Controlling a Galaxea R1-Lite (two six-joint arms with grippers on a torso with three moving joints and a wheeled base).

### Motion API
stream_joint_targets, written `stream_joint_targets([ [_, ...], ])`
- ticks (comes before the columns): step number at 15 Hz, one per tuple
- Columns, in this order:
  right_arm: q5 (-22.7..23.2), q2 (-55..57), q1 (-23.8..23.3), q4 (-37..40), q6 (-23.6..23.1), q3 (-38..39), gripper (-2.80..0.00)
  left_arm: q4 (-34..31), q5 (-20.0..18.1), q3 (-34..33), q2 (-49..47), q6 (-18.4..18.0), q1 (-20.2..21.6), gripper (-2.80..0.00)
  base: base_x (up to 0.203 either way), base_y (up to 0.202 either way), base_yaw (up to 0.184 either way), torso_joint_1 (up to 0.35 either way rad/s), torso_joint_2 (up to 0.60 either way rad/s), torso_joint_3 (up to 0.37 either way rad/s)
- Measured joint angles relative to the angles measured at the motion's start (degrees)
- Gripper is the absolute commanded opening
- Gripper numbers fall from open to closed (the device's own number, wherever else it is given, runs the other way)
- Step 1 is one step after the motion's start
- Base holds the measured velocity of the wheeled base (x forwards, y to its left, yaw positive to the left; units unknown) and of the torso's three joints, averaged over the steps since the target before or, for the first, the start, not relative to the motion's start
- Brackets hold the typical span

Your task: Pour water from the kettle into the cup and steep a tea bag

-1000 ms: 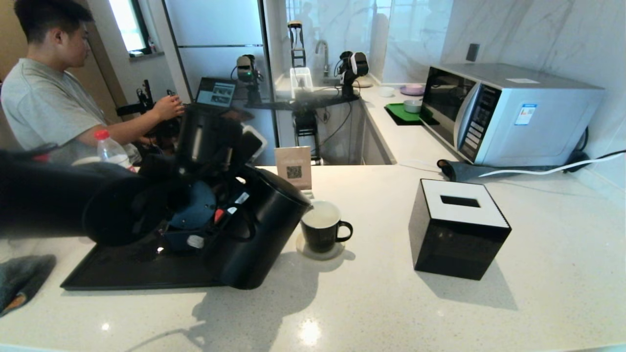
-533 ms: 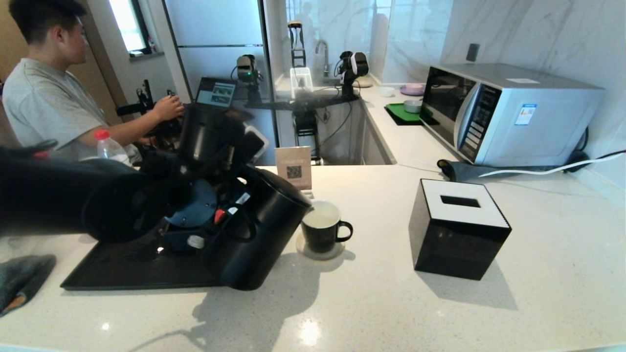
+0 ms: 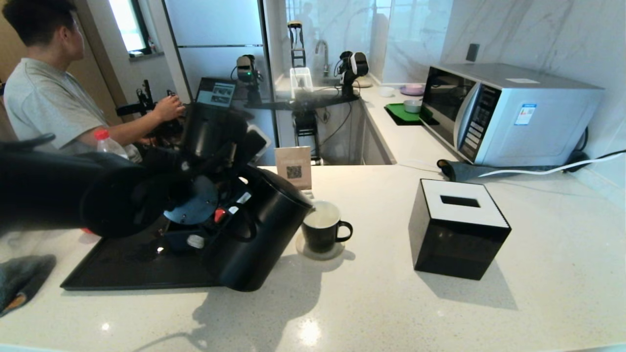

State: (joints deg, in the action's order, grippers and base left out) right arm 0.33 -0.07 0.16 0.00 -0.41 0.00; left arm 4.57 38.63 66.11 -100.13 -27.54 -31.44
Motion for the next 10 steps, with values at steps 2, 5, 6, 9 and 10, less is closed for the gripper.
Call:
stream_joint_targets([
  [2, -0.02, 0.00, 0.00, 0.02, 0.00, 0.00, -2.80, -0.88, 0.00, 0.75, 0.00, 0.00, -0.20, -2.80, 0.000, 0.000, 0.000, 0.000, 0.00, 0.000],
  [5, -0.02, 0.00, 0.00, 0.02, 0.00, 0.00, -2.80, -1.26, 0.06, 0.89, 0.00, 0.01, -0.28, -2.80, 0.000, 0.000, 0.000, 0.000, 0.00, 0.000],
  [6, 0.00, 0.00, 0.00, 0.00, 0.00, 0.00, -2.80, -1.60, 0.09, 0.91, 0.07, 0.01, -0.28, -2.80, 0.000, 0.000, 0.000, 0.000, 0.00, 0.000],
  [9, -0.01, 0.00, 0.00, 0.00, -0.02, 0.00, -2.80, -2.70, 0.09, 0.92, 0.39, -0.02, -0.28, -2.80, 0.000, 0.000, 0.000, 0.000, 0.00, 0.000],
  [10, 0.00, 0.00, 0.00, 0.00, -0.01, 0.00, -2.80, -2.69, 0.08, 0.92, 0.44, 0.00, -0.28, -2.80, 0.000, 0.000, 0.000, 0.000, 0.00, 0.000],
])
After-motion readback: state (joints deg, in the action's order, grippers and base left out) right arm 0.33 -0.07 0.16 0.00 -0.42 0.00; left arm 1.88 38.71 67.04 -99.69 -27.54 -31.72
